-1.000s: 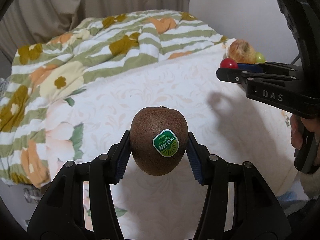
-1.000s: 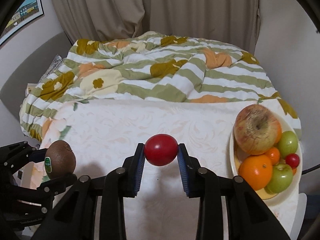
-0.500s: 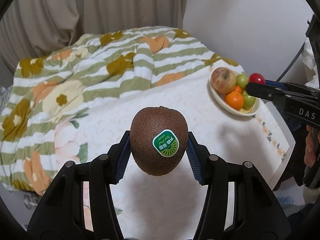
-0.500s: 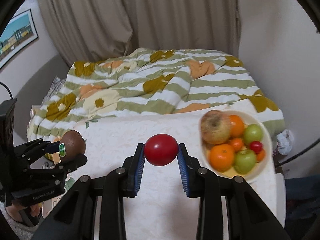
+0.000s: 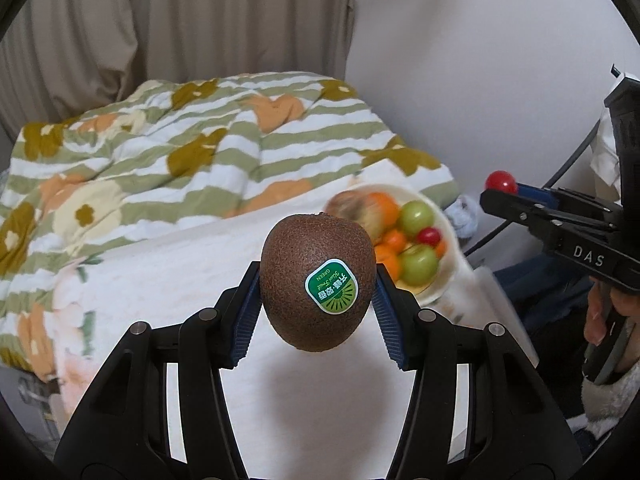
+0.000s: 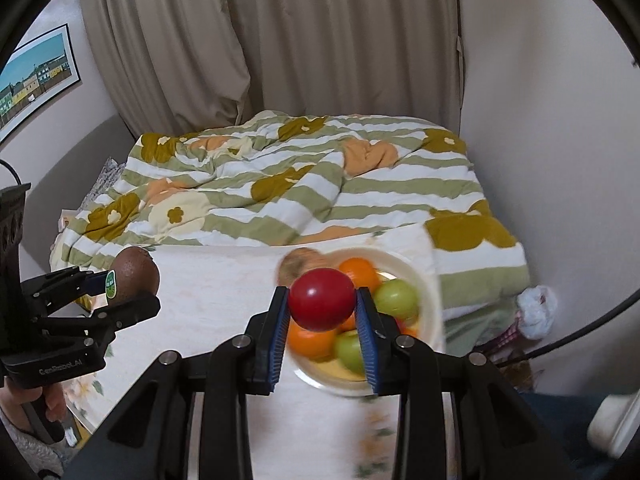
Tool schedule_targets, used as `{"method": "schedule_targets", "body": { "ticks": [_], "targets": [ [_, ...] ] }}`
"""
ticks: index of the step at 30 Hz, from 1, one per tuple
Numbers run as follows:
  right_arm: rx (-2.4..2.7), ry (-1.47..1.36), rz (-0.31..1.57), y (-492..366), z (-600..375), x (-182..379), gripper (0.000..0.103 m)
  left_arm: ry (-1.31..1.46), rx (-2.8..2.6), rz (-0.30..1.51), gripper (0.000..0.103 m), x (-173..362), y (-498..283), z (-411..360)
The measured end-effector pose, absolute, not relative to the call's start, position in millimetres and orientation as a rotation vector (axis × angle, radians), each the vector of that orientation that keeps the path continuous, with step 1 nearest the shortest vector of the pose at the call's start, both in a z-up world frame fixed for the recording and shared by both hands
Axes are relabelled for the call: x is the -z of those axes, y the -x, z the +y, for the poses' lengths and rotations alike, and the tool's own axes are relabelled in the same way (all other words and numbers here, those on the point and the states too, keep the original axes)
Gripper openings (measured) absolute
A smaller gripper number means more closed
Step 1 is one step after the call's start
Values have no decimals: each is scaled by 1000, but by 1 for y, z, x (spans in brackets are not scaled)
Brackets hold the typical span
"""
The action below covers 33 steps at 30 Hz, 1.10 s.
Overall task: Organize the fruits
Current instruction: 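Carry the kiwi into the bowl and open the left tool while the right tool carries the tomato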
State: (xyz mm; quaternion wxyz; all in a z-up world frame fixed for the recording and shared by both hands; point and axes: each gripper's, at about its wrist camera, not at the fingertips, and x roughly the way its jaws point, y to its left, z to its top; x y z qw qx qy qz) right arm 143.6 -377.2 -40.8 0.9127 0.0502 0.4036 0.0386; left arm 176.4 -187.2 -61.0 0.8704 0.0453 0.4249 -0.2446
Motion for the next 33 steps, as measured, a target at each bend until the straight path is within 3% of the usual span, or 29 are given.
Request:
{"method": "schedule_targets", "body": {
  "ticks": [14,33],
  "targets": [
    [-185,-91,873,-179,-469,68,30,-76,475,963,60,101,-200,-314],
    [-206,-132,927,-198,-502,105,30,-138,412,1050,61,155,-223,-363]
  ]
}}
